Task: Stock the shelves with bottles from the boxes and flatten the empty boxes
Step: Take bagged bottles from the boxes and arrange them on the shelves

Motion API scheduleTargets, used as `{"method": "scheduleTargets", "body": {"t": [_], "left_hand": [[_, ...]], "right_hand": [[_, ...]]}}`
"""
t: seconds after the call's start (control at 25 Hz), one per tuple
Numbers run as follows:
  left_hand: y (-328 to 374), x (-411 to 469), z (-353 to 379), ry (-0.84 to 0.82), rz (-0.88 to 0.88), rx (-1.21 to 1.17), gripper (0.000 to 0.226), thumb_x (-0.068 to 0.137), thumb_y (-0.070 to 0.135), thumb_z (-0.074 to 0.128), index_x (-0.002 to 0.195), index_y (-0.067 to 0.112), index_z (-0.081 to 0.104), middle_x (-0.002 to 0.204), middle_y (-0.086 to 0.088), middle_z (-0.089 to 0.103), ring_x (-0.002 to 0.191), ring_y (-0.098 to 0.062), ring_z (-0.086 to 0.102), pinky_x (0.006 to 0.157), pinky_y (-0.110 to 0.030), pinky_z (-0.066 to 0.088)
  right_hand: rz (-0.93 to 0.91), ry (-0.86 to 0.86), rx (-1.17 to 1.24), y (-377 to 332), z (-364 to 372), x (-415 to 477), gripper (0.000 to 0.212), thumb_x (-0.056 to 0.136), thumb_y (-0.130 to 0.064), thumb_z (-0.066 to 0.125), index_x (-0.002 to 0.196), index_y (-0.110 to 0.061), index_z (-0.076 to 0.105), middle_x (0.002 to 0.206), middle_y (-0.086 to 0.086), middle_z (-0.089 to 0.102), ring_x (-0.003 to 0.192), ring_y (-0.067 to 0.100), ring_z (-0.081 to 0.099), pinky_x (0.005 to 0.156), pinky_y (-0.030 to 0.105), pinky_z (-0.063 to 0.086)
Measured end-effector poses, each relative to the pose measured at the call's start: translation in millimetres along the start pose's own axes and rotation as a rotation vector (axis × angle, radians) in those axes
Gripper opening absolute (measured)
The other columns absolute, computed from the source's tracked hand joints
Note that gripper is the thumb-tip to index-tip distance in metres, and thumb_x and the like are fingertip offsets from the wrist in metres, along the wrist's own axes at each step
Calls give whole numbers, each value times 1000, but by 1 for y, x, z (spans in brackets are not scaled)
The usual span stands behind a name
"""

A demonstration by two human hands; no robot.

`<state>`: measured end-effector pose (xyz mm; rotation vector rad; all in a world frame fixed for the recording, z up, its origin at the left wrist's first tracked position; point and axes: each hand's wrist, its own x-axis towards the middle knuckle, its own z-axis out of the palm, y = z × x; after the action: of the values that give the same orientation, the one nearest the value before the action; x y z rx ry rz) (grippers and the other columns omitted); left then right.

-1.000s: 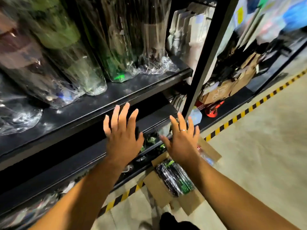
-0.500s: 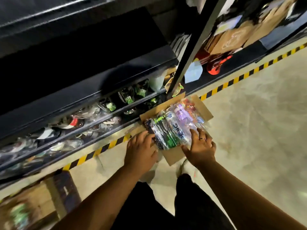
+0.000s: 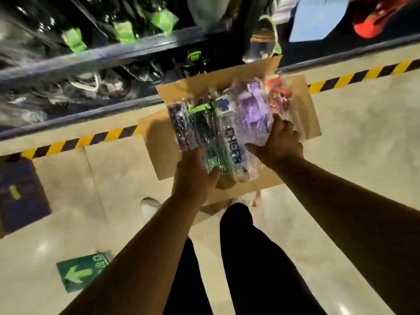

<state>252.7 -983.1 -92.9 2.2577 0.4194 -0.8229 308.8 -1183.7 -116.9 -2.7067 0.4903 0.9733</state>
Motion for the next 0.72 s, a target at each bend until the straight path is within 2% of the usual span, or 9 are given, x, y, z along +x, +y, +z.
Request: {"method": "scheduleTargets", "body": {"t": [0.16,0.28,0.44,0.56,0.64,0.72], "left_hand": [[-20,17,47,-55,-27,-5,56,91,31,69,141,18,47,140,-9,50,128,-24,49,99,-26,36],[-14,27,60,-40,-14,12,48,94,30,63,138,17,49,137,-10,51,124,-23,50,103,-33,42],[15,44,60,-14,32,-167,41,101,39,48,132,12,54,131,-10,56,118,-21,55,93,-32,48],[42,54,59,-99,-36,-363,45,103,46,41,130,12,53,121,-3,59,106,-15,57,77,-21,44],[51,66,64,-161,-115,-532,71,87,73,44,129,16,54,121,-11,61,107,-24,61,79,-27,48],[57,72,70,-206,-178,-603,106,57,94,52,130,16,53,127,-22,59,116,-40,60,87,-45,54]], "right_hand": [[53,-57,119,12,38,46,117,73,-53,79,156,-21,3,152,16,34,134,41,39,107,49,41],[31,34,246,17,47,49,107,72,-44,80,153,-27,13,146,8,43,128,35,44,100,47,45],[-15,124,456,25,47,29,104,64,-45,79,148,-30,20,142,3,50,125,33,48,98,53,48],[-3,158,522,26,44,9,99,62,-44,80,145,-30,28,136,2,56,123,35,51,96,52,50],[3,157,545,27,46,-4,97,64,-40,83,145,-29,31,133,1,58,120,33,52,96,50,49],[-22,153,539,27,49,-16,96,66,-39,84,146,-27,33,135,0,56,119,31,51,97,45,47]]}}
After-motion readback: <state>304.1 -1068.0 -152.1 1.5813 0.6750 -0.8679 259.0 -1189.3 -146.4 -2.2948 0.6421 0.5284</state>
